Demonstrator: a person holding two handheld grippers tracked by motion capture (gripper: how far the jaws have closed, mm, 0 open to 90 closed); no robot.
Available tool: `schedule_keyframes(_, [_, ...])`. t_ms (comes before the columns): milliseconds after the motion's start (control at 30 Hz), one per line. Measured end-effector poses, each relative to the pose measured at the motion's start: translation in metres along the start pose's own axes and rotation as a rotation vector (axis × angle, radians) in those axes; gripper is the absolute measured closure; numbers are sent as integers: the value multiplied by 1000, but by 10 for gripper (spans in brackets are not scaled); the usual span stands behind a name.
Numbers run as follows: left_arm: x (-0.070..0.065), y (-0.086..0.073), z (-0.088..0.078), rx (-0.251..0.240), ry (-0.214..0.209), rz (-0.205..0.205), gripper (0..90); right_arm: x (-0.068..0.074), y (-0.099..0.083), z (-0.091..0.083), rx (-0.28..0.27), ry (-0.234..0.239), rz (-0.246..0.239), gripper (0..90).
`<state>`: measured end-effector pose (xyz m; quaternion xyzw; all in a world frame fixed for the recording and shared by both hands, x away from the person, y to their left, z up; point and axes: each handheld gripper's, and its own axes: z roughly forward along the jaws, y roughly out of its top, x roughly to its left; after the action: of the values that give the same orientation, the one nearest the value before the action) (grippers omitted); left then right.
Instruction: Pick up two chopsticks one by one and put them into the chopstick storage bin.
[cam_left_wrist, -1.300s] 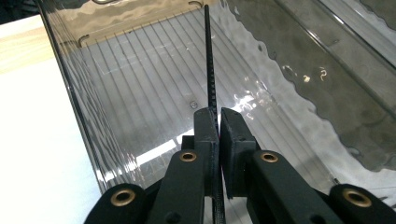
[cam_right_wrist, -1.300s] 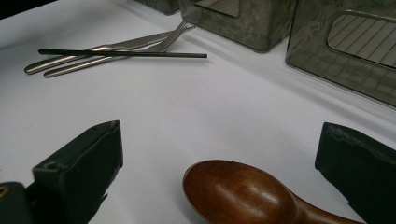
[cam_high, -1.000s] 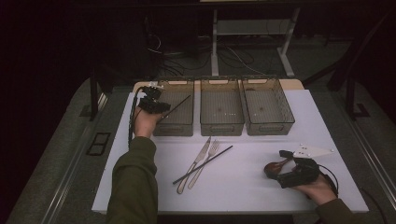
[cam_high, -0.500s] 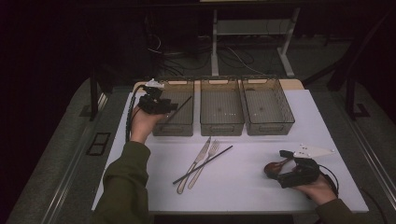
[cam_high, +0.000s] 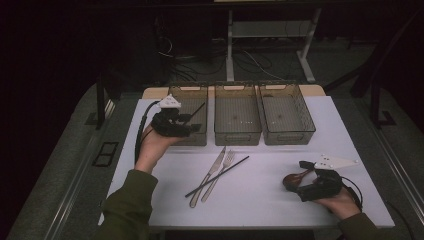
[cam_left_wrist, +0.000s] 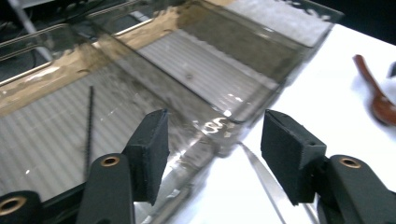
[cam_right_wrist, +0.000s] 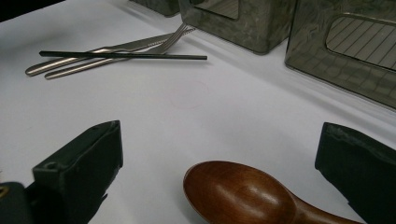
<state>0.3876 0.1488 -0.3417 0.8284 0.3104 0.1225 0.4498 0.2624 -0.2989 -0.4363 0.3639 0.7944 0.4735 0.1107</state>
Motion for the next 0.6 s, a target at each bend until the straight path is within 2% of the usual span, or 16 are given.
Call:
schedule_keyframes(133, [-16, -9, -2, -9, -15, 31, 364, 2, 0, -1, 1, 22, 16, 3])
schedule_keyframes(167, [-20, -12, -3, -10, -21, 38, 356, 1, 0, -1, -6, 14, -2, 3])
schedule_keyframes(300, [-31, -23, -2, -12, -41, 43, 333, 1, 0, -3, -21, 29, 5, 3])
schedule_keyframes(500, [-44, -37, -2, -26, -62, 43, 312, -2, -1, -2, -13, 45, -16, 3])
schedule_keyframes(600, [-50, -41, -2, -23, -60, 53, 297, -6, -3, -3, -17, 55, -2, 3])
